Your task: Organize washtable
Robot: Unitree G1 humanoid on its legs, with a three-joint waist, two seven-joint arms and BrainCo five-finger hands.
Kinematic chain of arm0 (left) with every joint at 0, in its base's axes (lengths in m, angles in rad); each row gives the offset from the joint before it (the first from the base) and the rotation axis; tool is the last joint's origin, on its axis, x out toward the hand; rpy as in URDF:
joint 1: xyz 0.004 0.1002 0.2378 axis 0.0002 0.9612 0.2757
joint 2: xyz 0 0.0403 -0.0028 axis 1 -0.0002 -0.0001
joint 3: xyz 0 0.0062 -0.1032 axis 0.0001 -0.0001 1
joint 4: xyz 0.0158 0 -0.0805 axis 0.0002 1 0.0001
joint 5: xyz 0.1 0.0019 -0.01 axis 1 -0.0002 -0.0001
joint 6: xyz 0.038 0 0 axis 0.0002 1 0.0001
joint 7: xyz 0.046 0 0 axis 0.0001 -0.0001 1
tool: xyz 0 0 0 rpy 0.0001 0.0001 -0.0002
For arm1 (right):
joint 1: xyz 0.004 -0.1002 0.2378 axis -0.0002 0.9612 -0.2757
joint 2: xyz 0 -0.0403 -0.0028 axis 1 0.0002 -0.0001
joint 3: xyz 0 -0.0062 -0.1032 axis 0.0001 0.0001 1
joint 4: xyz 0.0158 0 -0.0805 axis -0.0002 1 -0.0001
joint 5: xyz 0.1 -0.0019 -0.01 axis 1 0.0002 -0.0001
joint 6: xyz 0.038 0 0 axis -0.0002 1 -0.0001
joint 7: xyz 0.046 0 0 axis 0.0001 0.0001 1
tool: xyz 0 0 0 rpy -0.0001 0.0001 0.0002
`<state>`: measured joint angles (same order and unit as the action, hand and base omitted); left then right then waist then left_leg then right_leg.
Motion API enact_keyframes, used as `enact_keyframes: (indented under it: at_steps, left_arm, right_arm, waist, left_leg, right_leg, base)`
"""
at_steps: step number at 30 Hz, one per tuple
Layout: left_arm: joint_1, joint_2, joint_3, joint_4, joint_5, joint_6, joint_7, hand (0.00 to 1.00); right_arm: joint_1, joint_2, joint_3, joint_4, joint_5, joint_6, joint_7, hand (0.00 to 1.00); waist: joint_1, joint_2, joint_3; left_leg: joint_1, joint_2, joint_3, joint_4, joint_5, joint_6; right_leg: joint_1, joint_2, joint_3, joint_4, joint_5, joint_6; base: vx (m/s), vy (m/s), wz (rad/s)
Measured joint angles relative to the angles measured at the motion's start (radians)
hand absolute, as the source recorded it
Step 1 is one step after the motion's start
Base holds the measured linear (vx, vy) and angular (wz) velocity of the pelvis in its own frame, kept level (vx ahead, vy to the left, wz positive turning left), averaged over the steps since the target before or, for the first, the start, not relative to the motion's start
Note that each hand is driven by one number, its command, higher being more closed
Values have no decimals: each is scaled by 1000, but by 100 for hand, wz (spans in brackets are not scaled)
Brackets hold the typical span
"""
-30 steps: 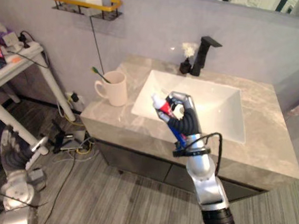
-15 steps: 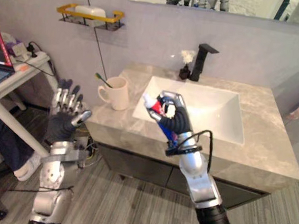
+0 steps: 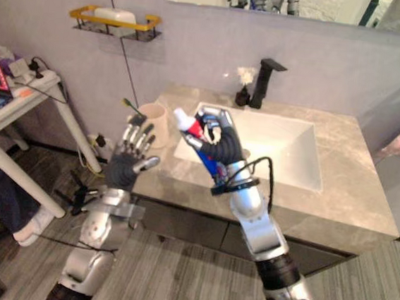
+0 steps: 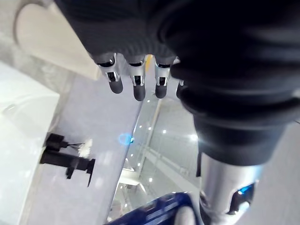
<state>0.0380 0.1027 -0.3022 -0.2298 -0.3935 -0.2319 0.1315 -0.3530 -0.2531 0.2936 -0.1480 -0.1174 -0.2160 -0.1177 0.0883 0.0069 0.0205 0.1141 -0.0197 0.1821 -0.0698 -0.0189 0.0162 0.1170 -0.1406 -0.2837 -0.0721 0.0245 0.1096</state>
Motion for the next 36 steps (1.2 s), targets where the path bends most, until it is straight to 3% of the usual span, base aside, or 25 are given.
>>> enact_keyframes:
  at_steps: [12,21,30,31,36]
  left_arm:
    - [-77,-2,-103,117,-60,28,1,0]
    - [-198,-2,-144,163,-80,29,5,0]
    - [-242,0,-161,180,-105,30,7,0]
    - [-245,0,-161,186,-106,30,7,100]
    - [-249,1,-162,192,-106,31,3,100]
  right_arm:
    - [-68,80,71,8,68,0,-29,100]
    - [-80,89,107,56,69,1,-34,100]
    - [-120,90,108,83,137,1,-8,100]
    - [-122,89,107,90,147,2,-7,100]
    - [-124,88,94,111,200,7,12,100]
  waist:
    - [-17,-17,4]
    - [-18,-21,4]
    - [-19,-24,7]
    - [-19,-25,7]
    - [-19,-34,13]
  left_leg:
    - [-1,0,1,-1,0,0]
    - [-9,-1,0,-1,1,1]
    - [-14,-1,-3,-2,3,2]
    - [-14,-1,-3,-2,4,3]
    - [-12,-3,-7,-21,17,5]
  right_leg:
    - [-1,0,1,0,0,0]
    - [-8,0,-1,1,0,0]
    - [-14,-1,-4,5,0,0]
    - [-14,-1,-4,6,0,0]
    - [-18,-2,-9,8,0,0]
  base:
    - [-20,-13,0]
    - [-16,-10,0]
    - [-4,-3,0]
    - [0,0,0]
    - [0,0,2]
